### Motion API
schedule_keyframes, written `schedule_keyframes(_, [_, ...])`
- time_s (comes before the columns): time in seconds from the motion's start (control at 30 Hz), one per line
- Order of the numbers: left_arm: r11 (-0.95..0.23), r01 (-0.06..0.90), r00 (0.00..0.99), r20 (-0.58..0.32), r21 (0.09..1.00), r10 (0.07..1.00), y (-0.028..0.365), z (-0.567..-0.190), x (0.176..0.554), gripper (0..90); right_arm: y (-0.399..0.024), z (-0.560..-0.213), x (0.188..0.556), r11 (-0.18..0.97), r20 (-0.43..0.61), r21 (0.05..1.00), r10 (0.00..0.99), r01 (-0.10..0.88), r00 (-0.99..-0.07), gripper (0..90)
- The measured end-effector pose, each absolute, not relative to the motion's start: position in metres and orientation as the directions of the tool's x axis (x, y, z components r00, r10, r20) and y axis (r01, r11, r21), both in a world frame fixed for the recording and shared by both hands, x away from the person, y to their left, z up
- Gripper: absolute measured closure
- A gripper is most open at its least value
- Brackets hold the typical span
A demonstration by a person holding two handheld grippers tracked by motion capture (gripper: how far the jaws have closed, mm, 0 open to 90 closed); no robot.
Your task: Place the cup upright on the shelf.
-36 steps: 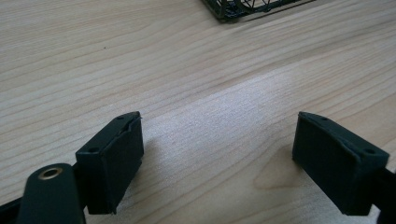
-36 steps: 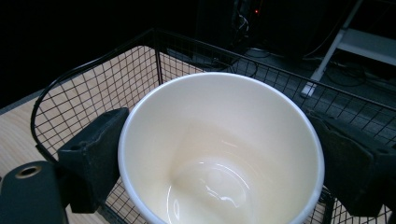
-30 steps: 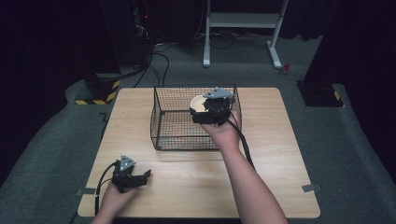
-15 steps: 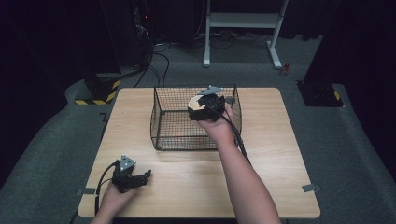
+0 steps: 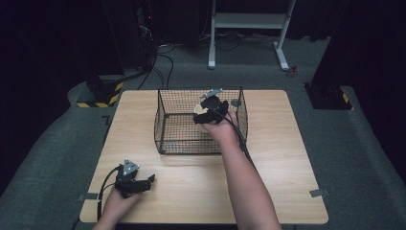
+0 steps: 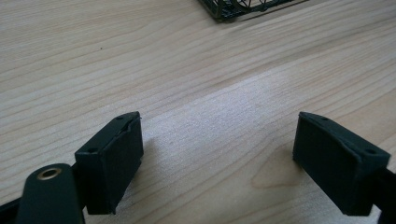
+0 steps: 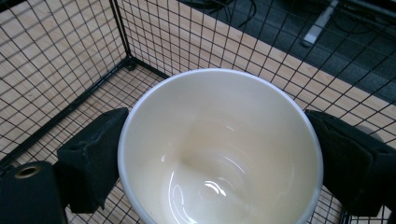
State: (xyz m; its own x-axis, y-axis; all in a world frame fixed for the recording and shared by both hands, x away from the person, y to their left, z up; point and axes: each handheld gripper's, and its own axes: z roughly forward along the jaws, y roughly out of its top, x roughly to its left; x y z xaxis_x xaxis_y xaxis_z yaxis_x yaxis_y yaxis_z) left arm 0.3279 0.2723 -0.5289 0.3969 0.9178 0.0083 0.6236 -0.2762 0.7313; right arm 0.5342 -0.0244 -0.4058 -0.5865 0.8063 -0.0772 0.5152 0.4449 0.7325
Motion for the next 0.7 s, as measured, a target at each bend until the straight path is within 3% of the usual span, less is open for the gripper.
schedule_keyframes(0.7, [-0.279, 0.623, 0.398, 0.011, 0.731, 0.917, 0.272, -0.529, 0.328, 16.4, -0.024, -0.426, 0.548, 0.480, -0.065, 0.655, 0.805, 0.583, -0.590, 10.3])
